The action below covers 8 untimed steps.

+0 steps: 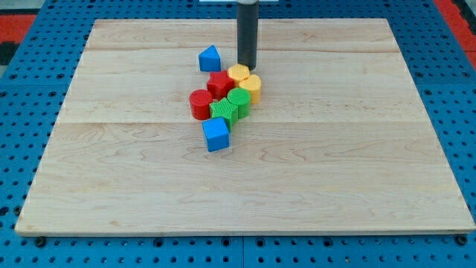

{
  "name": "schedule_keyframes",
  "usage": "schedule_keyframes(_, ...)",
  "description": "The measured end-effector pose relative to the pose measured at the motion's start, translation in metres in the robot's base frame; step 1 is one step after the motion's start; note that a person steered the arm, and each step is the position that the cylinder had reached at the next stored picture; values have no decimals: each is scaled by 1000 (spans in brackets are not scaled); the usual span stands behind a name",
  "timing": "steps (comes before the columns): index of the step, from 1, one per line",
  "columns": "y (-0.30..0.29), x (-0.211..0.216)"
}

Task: Adjust the group of blocks at the center of the board

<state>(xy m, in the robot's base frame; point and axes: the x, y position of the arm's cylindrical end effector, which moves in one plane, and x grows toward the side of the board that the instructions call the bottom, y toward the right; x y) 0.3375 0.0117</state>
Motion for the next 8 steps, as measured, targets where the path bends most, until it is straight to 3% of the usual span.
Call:
schedule_keyframes(1, -12, 17)
schedule_keyframes(2, -10, -36)
schedule_keyframes(3, -83, -56)
schedule_keyframes(4, -72, -36)
schedule_keyframes(5, -133, -60)
schedule_keyframes(7, -126, 2)
schedule_keyframes(8, -94, 26)
